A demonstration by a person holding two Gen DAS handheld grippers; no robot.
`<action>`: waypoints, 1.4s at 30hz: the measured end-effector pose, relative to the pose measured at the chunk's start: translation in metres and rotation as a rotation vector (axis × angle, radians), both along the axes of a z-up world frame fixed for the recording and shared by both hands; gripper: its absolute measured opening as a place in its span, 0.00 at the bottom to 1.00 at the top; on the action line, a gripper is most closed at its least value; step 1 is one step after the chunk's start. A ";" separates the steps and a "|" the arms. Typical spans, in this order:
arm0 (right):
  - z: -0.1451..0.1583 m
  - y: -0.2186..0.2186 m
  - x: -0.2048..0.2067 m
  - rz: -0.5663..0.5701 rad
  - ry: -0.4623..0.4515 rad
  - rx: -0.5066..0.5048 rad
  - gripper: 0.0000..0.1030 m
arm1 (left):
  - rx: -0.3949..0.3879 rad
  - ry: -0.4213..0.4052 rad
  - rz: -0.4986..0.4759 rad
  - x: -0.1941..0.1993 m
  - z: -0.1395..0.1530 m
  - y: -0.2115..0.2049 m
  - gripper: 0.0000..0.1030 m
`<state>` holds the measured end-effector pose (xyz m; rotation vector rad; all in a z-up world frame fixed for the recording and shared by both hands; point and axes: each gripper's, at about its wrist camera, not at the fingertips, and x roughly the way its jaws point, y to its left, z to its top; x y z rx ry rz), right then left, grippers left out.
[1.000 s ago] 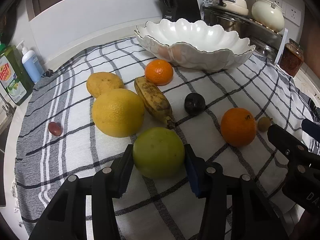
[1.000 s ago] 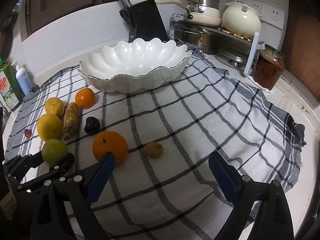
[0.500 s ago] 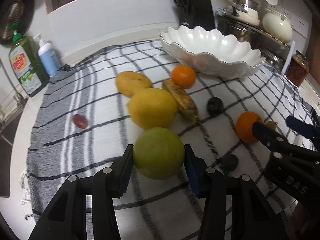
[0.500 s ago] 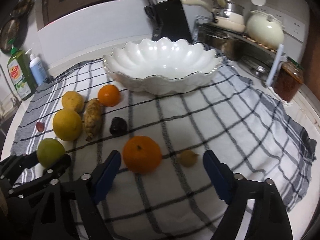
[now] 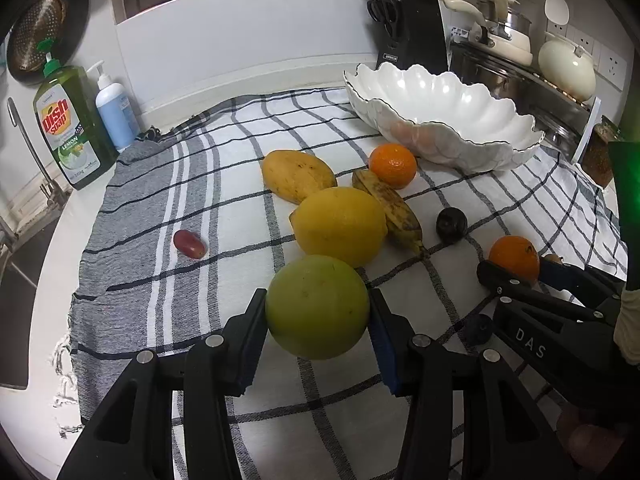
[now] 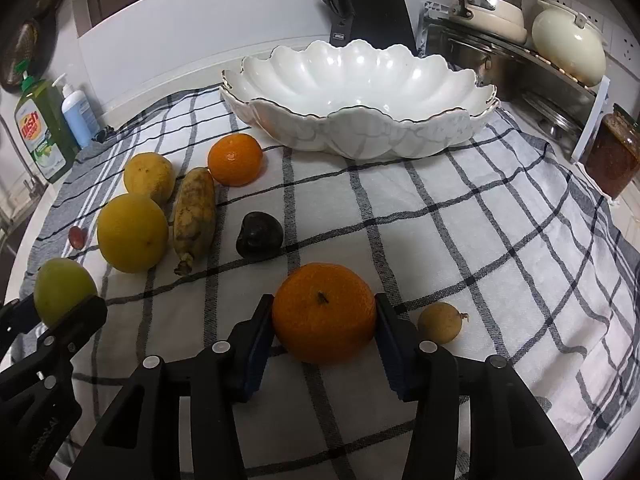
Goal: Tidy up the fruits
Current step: 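Carry the apple and mandarin into the white bowl and open both grippers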
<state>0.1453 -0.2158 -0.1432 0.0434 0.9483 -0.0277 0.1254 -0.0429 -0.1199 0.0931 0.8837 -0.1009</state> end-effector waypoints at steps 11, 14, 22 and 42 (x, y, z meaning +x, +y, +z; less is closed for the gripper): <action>0.033 0.001 -0.010 0.002 -0.040 0.019 0.47 | -0.006 -0.036 -0.027 -0.002 0.032 -0.002 0.46; 0.049 0.000 -0.009 0.001 -0.064 0.020 0.47 | -0.010 -0.044 -0.041 0.004 0.042 -0.005 0.46; 0.091 -0.016 -0.001 -0.015 -0.129 0.023 0.47 | -0.017 -0.105 -0.100 0.025 0.080 -0.028 0.46; 0.121 -0.072 0.068 -0.086 -0.169 -0.044 0.46 | -0.002 -0.156 -0.224 0.105 0.110 -0.083 0.46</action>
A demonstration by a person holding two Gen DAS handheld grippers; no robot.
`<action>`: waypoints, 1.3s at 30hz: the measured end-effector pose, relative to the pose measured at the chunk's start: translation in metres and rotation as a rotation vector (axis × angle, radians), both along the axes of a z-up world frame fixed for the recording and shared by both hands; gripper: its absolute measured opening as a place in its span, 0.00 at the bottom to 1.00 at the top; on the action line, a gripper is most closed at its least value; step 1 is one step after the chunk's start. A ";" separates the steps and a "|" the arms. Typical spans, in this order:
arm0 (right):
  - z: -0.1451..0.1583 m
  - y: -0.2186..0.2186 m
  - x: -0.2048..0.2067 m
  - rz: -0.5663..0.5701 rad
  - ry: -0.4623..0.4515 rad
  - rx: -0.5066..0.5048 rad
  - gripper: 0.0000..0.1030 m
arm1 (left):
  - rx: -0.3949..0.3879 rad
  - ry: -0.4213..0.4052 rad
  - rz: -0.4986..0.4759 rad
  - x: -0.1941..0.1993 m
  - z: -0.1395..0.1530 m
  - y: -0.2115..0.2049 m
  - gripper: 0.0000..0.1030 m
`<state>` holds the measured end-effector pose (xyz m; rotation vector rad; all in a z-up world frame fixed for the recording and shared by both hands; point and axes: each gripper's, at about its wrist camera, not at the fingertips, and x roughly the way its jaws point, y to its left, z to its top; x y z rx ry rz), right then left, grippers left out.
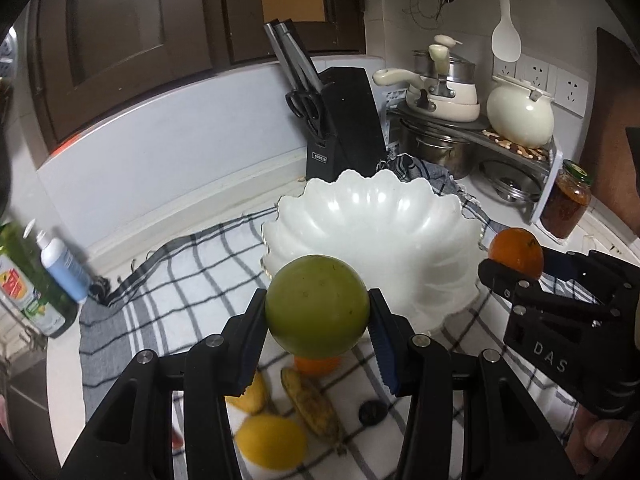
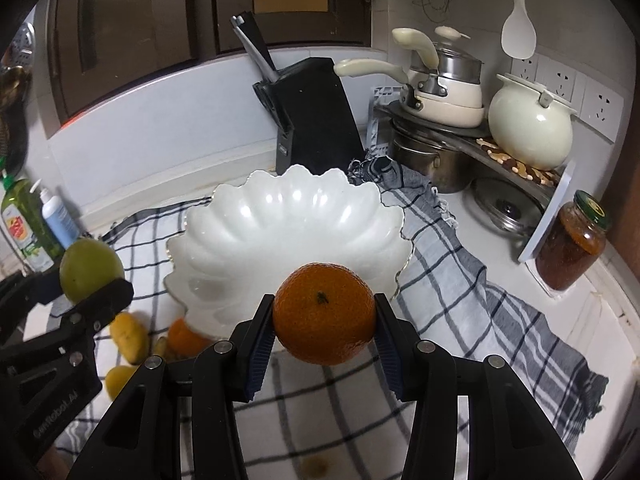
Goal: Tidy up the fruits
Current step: 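Carry the apple and mandarin into the white bowl and open both grippers, then withdraw both tools from the bowl back over the remaining fruit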
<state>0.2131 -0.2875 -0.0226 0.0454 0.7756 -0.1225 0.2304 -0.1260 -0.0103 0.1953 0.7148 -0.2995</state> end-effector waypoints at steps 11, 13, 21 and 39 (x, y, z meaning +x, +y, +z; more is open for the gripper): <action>-0.023 -0.007 0.037 0.001 0.061 0.003 0.46 | -0.016 0.078 -0.024 0.050 -0.026 -0.014 0.46; -0.029 -0.008 0.041 0.001 0.075 0.003 0.46 | -0.014 0.089 -0.019 0.055 -0.032 -0.016 0.46; -0.045 -0.010 0.051 0.007 0.110 0.017 0.47 | 0.016 0.129 -0.016 0.068 -0.047 -0.022 0.47; -0.022 -0.007 0.045 -0.053 0.015 -0.098 0.82 | 0.053 0.077 0.023 0.061 -0.040 -0.016 0.83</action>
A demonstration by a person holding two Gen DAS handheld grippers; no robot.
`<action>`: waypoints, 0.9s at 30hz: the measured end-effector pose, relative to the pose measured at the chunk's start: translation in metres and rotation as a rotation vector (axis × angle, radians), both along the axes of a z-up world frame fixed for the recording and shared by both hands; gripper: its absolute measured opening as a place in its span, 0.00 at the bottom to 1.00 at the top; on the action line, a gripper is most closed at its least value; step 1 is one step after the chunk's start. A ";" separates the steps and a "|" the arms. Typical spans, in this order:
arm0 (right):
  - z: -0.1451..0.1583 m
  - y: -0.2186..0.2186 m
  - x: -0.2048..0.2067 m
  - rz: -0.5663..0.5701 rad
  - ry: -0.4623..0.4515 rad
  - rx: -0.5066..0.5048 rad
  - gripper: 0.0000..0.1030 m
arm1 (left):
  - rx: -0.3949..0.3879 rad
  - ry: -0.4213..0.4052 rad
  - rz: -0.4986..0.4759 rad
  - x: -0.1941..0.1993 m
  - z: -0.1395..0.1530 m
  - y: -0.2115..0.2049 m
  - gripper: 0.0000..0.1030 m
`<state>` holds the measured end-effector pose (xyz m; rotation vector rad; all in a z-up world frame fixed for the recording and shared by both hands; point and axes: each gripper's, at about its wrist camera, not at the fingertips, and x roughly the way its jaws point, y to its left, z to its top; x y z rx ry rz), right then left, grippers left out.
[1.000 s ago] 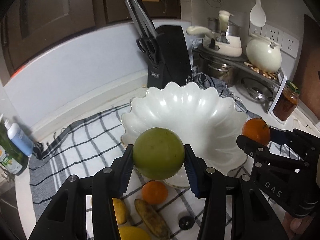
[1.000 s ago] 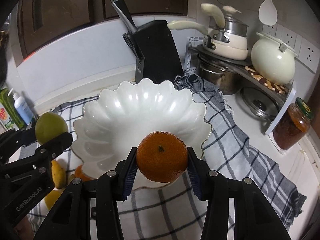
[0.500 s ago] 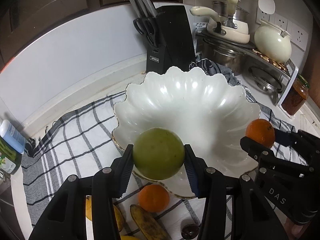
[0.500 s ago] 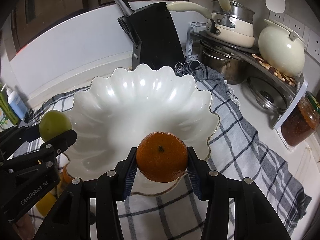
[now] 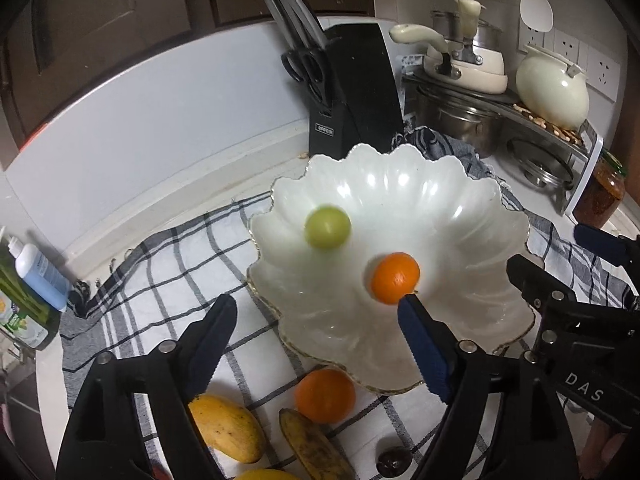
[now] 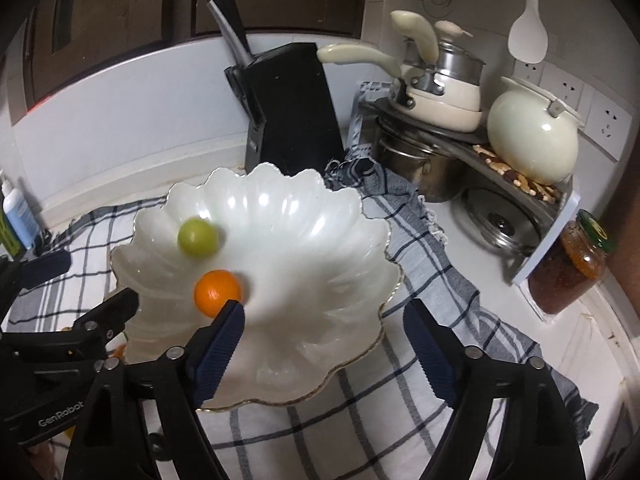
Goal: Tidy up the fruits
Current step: 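Withdraw both tools from the bowl back over the remaining fruit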
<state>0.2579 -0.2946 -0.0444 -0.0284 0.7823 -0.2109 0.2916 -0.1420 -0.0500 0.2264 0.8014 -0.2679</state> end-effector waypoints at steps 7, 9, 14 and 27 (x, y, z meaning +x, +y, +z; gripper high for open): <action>0.015 -0.003 -0.015 -0.033 -0.028 -0.017 0.87 | 0.000 -0.058 0.012 -0.019 0.020 0.004 0.90; 0.022 -0.006 -0.023 -0.042 -0.038 -0.015 0.88 | -0.002 -0.077 0.021 -0.025 0.026 0.005 0.91; 0.037 -0.010 -0.041 -0.058 -0.065 -0.016 0.88 | -0.025 -0.108 0.025 -0.042 0.041 0.009 0.92; 0.045 -0.012 -0.089 -0.083 -0.079 0.036 0.88 | -0.054 -0.150 0.010 -0.096 0.053 0.016 0.92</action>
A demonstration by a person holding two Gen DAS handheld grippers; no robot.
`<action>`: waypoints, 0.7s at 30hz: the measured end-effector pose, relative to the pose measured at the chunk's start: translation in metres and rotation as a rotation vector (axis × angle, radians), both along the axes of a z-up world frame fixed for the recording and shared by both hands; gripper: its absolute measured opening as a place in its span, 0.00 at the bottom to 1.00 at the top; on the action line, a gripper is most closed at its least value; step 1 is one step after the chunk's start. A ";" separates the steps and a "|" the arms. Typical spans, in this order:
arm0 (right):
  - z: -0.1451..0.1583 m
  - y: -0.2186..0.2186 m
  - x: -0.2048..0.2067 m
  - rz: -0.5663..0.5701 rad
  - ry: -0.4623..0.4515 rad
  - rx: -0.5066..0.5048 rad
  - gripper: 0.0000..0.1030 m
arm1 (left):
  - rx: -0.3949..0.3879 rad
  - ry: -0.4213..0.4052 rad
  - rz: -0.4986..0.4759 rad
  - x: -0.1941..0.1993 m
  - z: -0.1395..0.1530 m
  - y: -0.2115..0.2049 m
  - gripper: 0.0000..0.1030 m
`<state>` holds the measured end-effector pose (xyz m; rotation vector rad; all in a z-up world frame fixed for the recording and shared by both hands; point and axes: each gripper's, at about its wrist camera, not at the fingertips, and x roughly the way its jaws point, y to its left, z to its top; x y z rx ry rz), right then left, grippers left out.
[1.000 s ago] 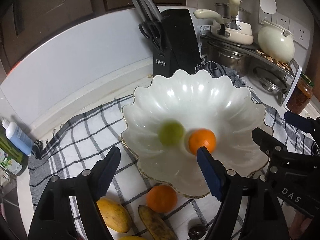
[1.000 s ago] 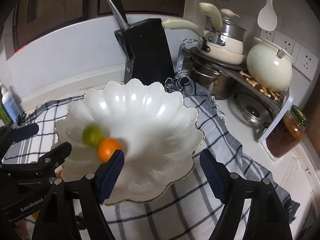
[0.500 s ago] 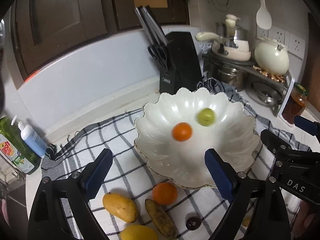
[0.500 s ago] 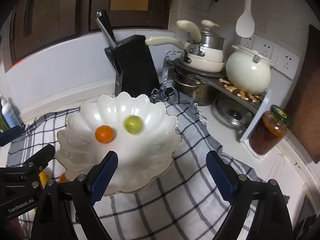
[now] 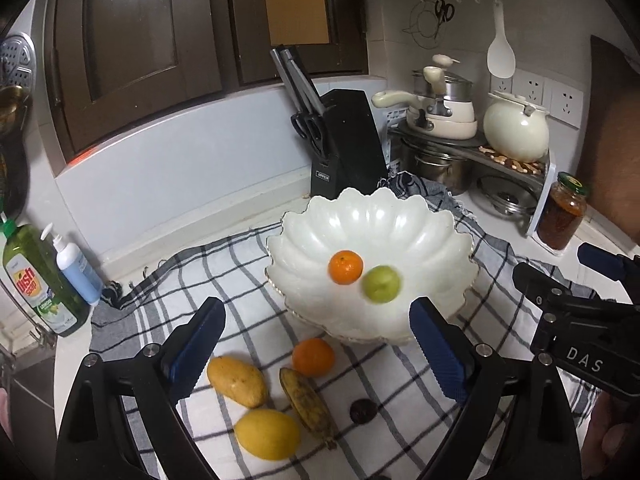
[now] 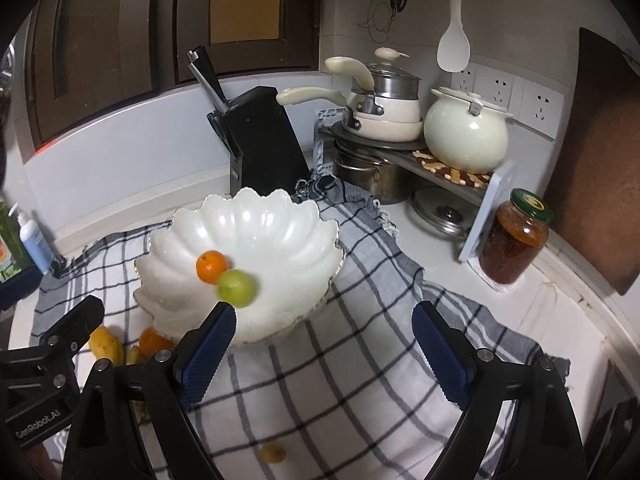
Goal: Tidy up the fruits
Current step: 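Withdraw both tools from the bowl back over the remaining fruit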
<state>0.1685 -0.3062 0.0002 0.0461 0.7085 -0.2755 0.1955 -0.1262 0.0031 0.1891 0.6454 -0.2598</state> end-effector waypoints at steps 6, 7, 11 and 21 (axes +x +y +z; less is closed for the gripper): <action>-0.010 0.002 -0.017 -0.005 0.015 0.006 0.88 | 0.005 0.006 0.003 -0.018 -0.008 0.003 0.92; -0.012 0.003 -0.020 -0.005 0.019 0.008 0.88 | 0.006 0.008 0.003 -0.021 -0.010 0.004 0.92; -0.021 0.004 -0.033 -0.013 0.029 0.014 0.88 | 0.006 0.017 0.002 -0.033 -0.020 0.008 0.92; -0.047 0.015 -0.061 -0.024 0.048 0.013 0.87 | 0.008 0.042 -0.011 -0.058 -0.053 0.017 0.89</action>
